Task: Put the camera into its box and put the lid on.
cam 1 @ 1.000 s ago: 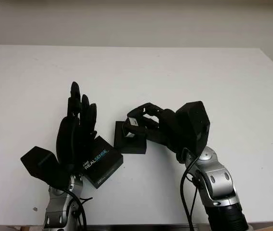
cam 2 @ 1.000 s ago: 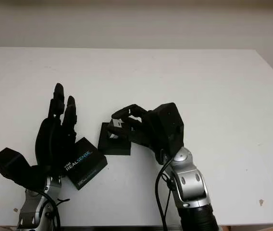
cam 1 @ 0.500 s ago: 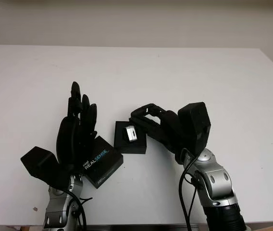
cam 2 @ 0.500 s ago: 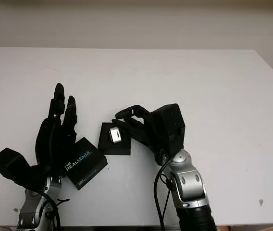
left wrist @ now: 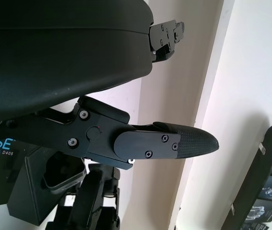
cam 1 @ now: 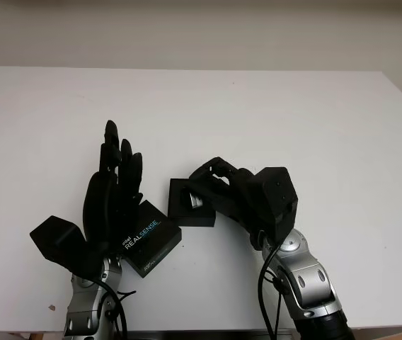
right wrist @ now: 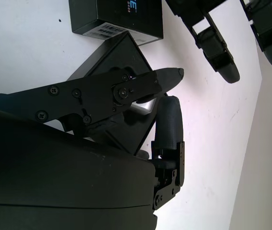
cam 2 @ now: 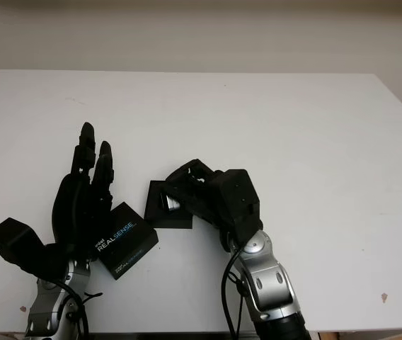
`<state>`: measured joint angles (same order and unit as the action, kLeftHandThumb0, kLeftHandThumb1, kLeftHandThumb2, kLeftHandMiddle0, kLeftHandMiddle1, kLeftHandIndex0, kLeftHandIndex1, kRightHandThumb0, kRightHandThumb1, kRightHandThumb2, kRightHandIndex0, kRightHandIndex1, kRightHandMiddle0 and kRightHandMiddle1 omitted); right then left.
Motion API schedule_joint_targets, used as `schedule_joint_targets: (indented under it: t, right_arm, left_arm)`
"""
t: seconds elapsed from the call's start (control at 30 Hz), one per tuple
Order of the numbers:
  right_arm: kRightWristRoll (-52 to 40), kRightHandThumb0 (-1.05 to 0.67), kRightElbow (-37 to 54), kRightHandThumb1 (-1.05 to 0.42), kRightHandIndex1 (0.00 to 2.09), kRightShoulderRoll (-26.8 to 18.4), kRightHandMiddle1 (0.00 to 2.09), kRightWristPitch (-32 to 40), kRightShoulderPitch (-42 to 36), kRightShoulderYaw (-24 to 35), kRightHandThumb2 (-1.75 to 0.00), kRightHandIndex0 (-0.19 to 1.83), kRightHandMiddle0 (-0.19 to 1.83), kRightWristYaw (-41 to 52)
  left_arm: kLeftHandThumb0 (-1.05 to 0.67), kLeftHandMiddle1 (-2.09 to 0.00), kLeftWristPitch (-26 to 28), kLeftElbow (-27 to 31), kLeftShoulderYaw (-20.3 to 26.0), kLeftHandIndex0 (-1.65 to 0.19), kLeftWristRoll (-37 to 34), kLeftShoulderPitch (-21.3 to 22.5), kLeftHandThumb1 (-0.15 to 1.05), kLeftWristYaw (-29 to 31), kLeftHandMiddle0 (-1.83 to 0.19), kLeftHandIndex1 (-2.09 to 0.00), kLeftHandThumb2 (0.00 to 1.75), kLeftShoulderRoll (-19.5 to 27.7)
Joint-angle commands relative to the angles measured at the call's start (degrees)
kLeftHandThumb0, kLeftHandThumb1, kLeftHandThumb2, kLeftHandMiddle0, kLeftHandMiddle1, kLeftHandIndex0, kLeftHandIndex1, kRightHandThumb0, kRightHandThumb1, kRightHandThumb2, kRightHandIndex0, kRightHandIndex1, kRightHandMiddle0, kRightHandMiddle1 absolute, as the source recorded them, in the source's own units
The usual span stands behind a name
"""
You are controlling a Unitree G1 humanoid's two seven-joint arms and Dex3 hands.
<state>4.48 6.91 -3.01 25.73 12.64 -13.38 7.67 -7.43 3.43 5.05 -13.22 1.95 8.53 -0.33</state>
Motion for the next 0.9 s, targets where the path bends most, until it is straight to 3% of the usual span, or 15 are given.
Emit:
schedule_joint_targets:
  t: [0.0, 0.13, 0.2, 0.27, 0.4, 0.53, 0.87]
  right_arm:
    - [1.69, -0.48, -0.53, -1.03, 0.17, -2.44, 1.8, -4.98, 0.51, -1.16, -0.06, 0.23, 0.11, 1.34]
    - [7.82, -0.55, 0.02, -1.0, 0.12, -8.74, 1.41, -15.42, 2.51, -2.62, -0.05, 0.17, -0.03, 3.53]
    - [13.02, -0.58, 0.8, -0.94, 0.12, -11.43, 1.11, -20.33, 3.58, -2.98, -0.05, 0.2, 0.05, 1.94]
    - [18.01, -0.6, 1.66, -0.93, 0.11, -13.22, 0.96, -24.22, 4.1, -3.07, -0.05, 0.23, 0.12, -0.29]
    - [27.88, -0.68, 4.09, -0.93, 0.13, -14.87, 0.91, -28.27, 3.04, -3.77, -0.06, 0.27, 0.15, -5.43]
    - [35.91, -0.73, 7.4, -0.95, 0.15, -14.45, 0.92, -27.36, 0.39, -4.58, -0.06, 0.31, 0.13, -8.22]
    - [45.48, -0.73, 6.3, -0.96, 0.16, -15.15, 0.93, -28.0, -1.8, -6.33, -0.06, 0.3, 0.12, -9.71]
  left_arm:
    - [-0.76, 0.0, -0.1, -0.59, 0.07, 0.19, 0.03, -0.32, 1.05, 0.19, 0.19, 0.0, 0.35, 0.19]
    - [-0.75, 0.0, -0.33, -0.65, 0.25, 0.19, -0.16, -0.53, 1.05, 0.43, 0.19, 0.0, 0.35, 0.23]
    - [-0.75, 0.0, -0.32, -0.65, 0.3, 0.19, -0.34, -0.58, 1.05, 0.61, 0.19, 0.0, 0.35, 0.2]
    - [-0.75, 0.0, -0.58, -0.85, 0.33, 0.19, -0.38, -0.58, 1.05, 0.85, 0.19, 0.0, 0.35, 0.2]
    - [-0.75, 0.0, -0.67, -0.78, 0.2, 0.19, 0.01, -0.61, 1.05, 0.57, 0.19, 0.0, 0.35, 0.03]
    - [-0.75, 0.0, -0.35, -0.59, 0.18, 0.19, 0.24, -0.63, 1.05, 0.41, 0.19, 0.0, 0.36, 0.18]
    - [-0.75, 0.0, -0.03, 0.0, 0.2, 0.19, 0.05, -1.02, 1.05, 0.4, 0.19, 0.0, 0.36, 0.28]
